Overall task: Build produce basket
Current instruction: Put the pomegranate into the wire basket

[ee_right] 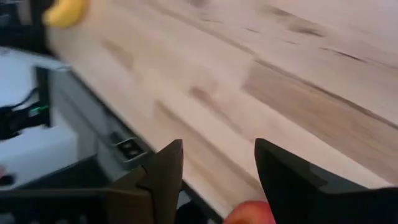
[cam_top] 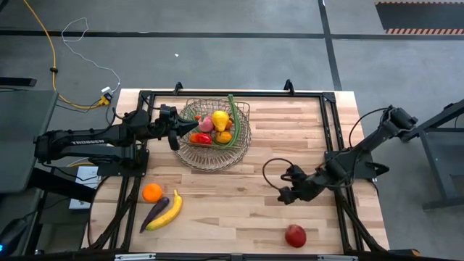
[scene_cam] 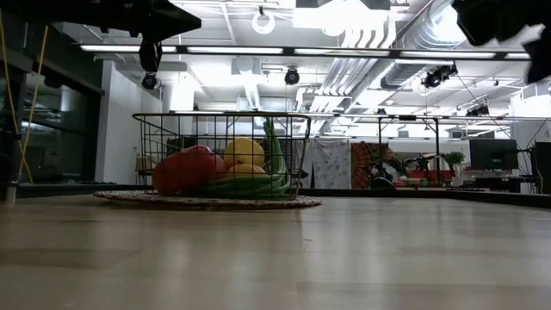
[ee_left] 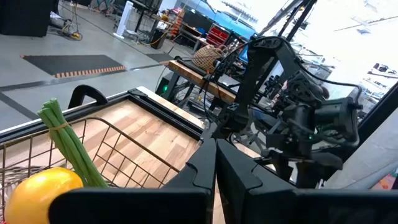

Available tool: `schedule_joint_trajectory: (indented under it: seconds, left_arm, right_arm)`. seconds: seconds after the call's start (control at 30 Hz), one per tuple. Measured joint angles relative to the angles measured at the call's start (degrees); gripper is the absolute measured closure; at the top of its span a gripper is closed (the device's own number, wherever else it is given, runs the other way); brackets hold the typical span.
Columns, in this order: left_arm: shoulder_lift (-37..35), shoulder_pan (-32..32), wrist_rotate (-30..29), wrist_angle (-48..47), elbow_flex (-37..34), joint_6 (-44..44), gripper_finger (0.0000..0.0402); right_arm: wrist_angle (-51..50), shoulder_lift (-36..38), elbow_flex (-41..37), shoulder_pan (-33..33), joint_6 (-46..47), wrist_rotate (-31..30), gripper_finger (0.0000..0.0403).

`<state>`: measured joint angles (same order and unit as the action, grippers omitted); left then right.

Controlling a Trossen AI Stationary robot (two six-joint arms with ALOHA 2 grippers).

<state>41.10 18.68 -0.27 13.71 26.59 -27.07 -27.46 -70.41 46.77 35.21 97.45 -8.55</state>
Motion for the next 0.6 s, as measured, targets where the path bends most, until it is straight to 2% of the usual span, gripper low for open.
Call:
schedule_joint_trajectory:
  seconds: [0.13,0.27,0.6]
  left_arm:
    - [0.0,0.0,-0.1,0.0,0.0,0.0,0.0401]
    - [0.0,0.0,-0.4,0.1,0.0,0.0,0.0401]
    - [0.0,0.0,-0.6,0.1,0.0,-0.9,0.0401]
  right_arm:
    - [4.6,0.5,0.1,0.2,-3.0,1.7,0.0214]
    - [7.9,0.5,0.1,2.4,-2.3,4.7,0.0213]
    - [8.1,0.6,0.1,4.9,-4.1,2.5,0.0212]
